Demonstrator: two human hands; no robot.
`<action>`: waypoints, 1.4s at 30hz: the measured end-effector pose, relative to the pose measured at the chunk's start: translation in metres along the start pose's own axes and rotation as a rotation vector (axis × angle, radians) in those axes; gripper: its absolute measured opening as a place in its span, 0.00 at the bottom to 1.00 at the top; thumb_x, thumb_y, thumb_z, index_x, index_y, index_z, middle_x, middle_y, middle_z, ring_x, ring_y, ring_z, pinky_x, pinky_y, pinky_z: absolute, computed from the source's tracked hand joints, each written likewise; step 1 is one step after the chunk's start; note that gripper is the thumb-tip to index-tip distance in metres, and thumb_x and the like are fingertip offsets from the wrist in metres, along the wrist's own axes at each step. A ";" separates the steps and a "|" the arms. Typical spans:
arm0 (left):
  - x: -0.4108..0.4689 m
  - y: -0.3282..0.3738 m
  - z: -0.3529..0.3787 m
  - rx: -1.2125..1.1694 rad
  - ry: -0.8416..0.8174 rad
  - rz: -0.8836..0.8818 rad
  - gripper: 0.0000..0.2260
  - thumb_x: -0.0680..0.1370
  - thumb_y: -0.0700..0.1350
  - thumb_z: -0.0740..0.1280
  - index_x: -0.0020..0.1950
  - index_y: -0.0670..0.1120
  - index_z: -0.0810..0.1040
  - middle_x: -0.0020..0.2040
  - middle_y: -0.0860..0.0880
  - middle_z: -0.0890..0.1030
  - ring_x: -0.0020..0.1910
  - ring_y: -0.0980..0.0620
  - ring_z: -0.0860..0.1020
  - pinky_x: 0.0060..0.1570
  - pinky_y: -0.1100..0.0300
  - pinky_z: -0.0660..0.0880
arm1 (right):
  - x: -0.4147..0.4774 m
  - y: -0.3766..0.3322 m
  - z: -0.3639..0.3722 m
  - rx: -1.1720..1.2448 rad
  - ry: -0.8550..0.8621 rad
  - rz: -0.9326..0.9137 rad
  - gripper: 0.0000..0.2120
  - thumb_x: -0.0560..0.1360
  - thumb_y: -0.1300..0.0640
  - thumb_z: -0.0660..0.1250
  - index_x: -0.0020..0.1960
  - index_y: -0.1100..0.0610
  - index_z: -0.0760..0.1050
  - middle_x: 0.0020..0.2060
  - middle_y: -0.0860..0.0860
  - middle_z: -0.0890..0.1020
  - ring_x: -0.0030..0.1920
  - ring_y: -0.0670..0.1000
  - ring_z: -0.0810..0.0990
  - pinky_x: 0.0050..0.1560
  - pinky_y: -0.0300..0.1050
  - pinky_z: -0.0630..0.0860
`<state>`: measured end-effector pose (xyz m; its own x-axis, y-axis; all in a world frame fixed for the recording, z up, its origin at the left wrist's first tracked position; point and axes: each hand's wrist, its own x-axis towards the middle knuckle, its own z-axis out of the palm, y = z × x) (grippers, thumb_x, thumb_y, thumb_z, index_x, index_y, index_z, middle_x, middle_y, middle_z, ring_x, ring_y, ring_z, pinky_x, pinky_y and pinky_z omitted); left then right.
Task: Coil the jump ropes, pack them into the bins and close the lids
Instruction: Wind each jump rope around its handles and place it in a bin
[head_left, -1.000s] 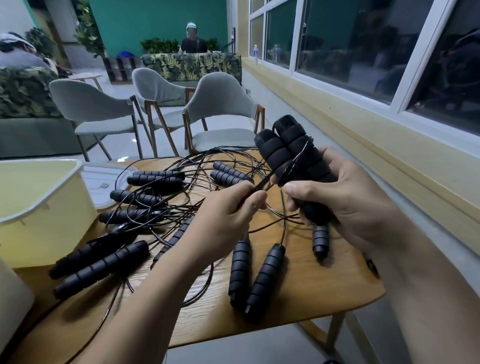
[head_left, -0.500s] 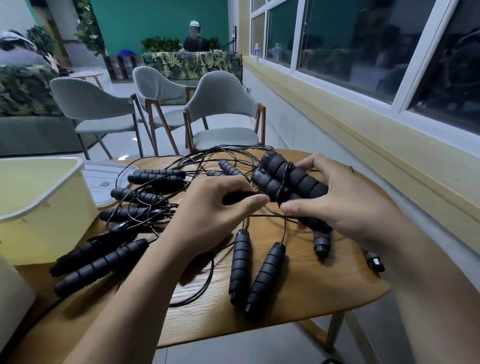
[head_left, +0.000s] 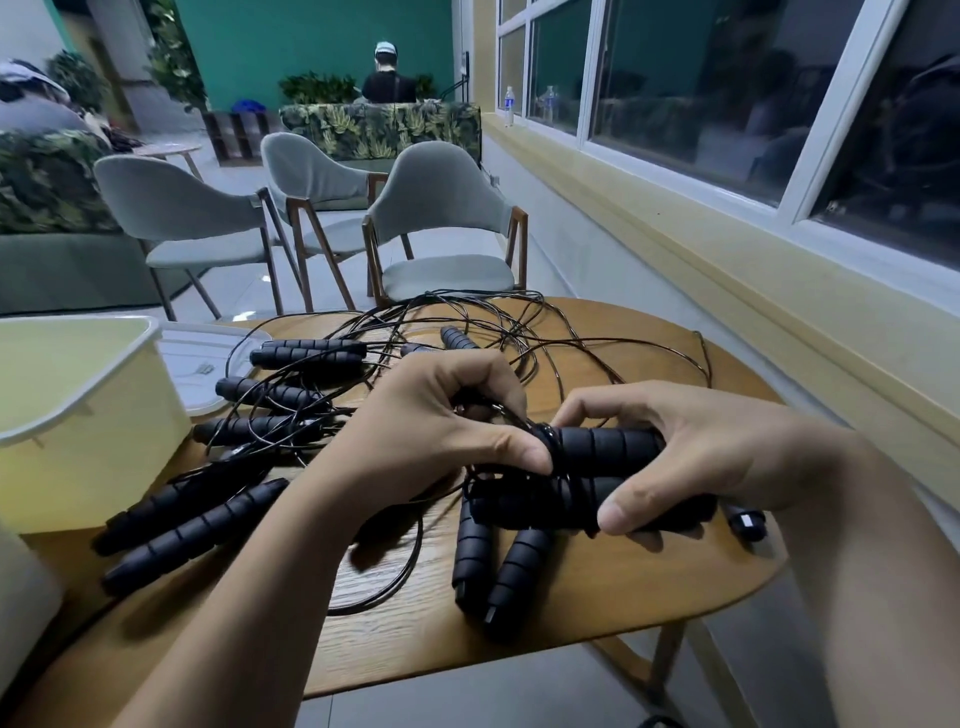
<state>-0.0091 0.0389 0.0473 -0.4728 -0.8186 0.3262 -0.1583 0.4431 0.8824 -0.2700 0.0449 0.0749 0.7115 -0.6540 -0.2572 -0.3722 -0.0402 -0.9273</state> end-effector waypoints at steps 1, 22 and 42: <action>0.001 -0.002 -0.002 -0.043 -0.016 0.002 0.17 0.66 0.39 0.85 0.46 0.44 0.79 0.38 0.43 0.74 0.35 0.51 0.71 0.35 0.57 0.67 | 0.002 0.001 0.001 0.013 -0.027 -0.013 0.24 0.73 0.66 0.79 0.66 0.58 0.75 0.44 0.70 0.82 0.36 0.59 0.82 0.28 0.44 0.74; 0.032 -0.028 0.012 0.180 0.243 0.090 0.16 0.88 0.48 0.60 0.42 0.60 0.75 0.31 0.57 0.73 0.29 0.60 0.69 0.31 0.65 0.65 | 0.028 -0.014 0.018 0.430 0.440 -0.556 0.26 0.69 0.66 0.80 0.63 0.59 0.74 0.52 0.69 0.82 0.34 0.57 0.82 0.25 0.43 0.75; 0.034 -0.024 0.000 0.336 0.313 0.085 0.06 0.86 0.48 0.67 0.59 0.52 0.84 0.32 0.64 0.78 0.31 0.62 0.73 0.33 0.64 0.68 | 0.051 -0.003 0.011 0.352 1.020 -0.552 0.23 0.77 0.64 0.77 0.67 0.55 0.71 0.50 0.58 0.88 0.43 0.63 0.89 0.30 0.47 0.77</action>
<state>-0.0218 0.0002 0.0373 -0.2202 -0.8224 0.5246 -0.4265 0.5649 0.7064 -0.2260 0.0198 0.0612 -0.1322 -0.9148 0.3817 0.1282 -0.3976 -0.9086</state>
